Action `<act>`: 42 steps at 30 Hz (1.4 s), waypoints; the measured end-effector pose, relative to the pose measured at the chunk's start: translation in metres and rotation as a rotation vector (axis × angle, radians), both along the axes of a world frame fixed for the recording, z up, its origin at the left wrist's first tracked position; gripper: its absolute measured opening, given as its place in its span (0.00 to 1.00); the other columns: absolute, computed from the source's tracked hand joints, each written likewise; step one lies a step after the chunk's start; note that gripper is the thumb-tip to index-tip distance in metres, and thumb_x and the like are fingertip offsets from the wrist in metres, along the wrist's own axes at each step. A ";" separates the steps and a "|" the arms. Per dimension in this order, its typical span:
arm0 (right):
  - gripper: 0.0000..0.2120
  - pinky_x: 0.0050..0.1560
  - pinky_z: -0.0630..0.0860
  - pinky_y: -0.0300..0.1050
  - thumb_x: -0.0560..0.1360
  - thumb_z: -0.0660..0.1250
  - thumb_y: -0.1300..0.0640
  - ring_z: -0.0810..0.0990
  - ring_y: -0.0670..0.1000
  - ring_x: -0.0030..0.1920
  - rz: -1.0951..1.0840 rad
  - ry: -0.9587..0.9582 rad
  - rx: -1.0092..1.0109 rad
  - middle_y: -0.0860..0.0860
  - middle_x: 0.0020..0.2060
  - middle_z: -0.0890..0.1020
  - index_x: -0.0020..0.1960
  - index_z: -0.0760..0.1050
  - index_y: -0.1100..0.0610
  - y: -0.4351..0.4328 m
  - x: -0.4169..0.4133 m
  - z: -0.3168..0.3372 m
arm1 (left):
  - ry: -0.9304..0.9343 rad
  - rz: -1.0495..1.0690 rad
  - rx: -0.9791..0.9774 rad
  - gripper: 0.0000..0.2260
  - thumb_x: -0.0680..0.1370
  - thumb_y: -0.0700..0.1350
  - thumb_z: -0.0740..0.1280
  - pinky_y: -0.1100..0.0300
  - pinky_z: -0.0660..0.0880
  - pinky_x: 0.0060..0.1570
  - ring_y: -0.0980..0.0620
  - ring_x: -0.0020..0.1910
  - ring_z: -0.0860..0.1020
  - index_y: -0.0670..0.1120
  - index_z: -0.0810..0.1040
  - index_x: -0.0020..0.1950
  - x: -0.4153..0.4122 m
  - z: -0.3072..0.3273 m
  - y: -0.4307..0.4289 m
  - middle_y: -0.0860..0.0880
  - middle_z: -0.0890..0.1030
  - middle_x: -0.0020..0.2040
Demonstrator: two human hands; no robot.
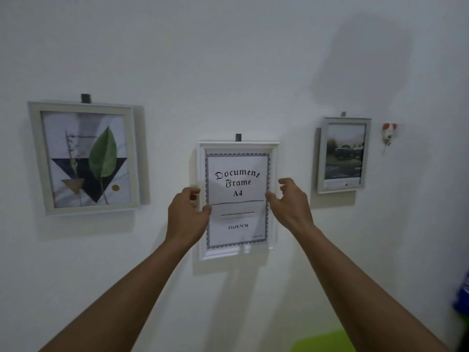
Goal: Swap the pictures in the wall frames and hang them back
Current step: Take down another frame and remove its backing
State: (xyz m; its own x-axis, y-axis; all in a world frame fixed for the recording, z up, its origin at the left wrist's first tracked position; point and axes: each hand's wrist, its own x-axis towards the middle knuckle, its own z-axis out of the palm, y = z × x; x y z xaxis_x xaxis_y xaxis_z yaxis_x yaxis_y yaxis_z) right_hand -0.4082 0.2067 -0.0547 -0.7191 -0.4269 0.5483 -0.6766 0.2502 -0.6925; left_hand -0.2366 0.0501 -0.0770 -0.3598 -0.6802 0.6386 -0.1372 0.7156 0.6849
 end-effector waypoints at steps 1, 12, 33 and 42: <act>0.27 0.63 0.73 0.50 0.78 0.67 0.50 0.75 0.57 0.65 0.015 -0.020 0.002 0.57 0.68 0.74 0.74 0.64 0.57 0.000 -0.009 -0.004 | 0.012 0.014 0.020 0.21 0.74 0.44 0.72 0.59 0.72 0.53 0.51 0.54 0.77 0.47 0.72 0.65 -0.006 -0.003 0.001 0.49 0.77 0.58; 0.16 0.46 0.77 0.47 0.79 0.64 0.60 0.81 0.49 0.47 0.196 -0.048 -0.072 0.42 0.45 0.79 0.64 0.69 0.48 -0.012 -0.056 -0.031 | 0.127 0.085 0.019 0.20 0.75 0.33 0.67 0.68 0.73 0.43 0.55 0.43 0.78 0.50 0.71 0.63 -0.028 -0.013 0.006 0.53 0.77 0.45; 0.20 0.50 0.79 0.48 0.76 0.71 0.60 0.82 0.52 0.48 0.360 -0.318 -0.155 0.55 0.49 0.82 0.63 0.71 0.46 0.089 0.054 -0.087 | 0.257 -0.181 0.491 0.17 0.75 0.37 0.71 0.54 0.80 0.52 0.51 0.49 0.83 0.48 0.77 0.62 0.112 -0.062 0.083 0.48 0.84 0.51; 0.20 0.53 0.80 0.57 0.74 0.73 0.59 0.84 0.49 0.48 0.267 -0.527 0.011 0.52 0.46 0.85 0.60 0.74 0.42 0.137 0.130 -0.221 | 0.049 -0.333 0.873 0.25 0.74 0.29 0.67 0.51 0.78 0.56 0.49 0.52 0.83 0.50 0.76 0.67 0.197 -0.181 0.129 0.49 0.85 0.54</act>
State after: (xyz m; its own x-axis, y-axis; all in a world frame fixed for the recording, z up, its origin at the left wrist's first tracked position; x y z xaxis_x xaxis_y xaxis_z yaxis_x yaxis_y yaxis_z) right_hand -0.2780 0.3436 -0.2758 -0.7601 -0.6343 0.1411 -0.2825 0.1271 -0.9508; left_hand -0.0396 0.1791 -0.2584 -0.6084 -0.7931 -0.0304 0.0253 -0.0576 0.9980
